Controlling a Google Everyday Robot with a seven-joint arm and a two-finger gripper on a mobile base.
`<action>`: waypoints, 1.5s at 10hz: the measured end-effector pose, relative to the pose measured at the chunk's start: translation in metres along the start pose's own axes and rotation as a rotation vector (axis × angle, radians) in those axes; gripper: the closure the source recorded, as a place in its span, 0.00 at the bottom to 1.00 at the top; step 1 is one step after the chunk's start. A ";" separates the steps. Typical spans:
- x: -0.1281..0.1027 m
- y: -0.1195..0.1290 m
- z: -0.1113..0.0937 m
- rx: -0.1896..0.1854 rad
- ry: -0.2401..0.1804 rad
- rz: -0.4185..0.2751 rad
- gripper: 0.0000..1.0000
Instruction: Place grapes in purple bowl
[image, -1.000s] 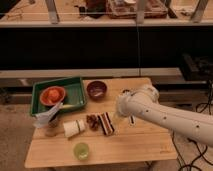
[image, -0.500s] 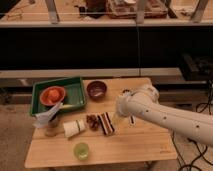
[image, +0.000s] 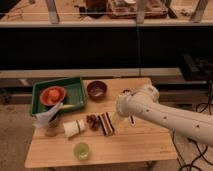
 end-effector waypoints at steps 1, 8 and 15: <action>-0.005 0.000 0.007 -0.056 -0.015 -0.009 0.20; -0.051 0.028 0.077 -0.351 -0.047 -0.056 0.20; -0.050 0.066 0.137 -0.427 -0.070 -0.039 0.25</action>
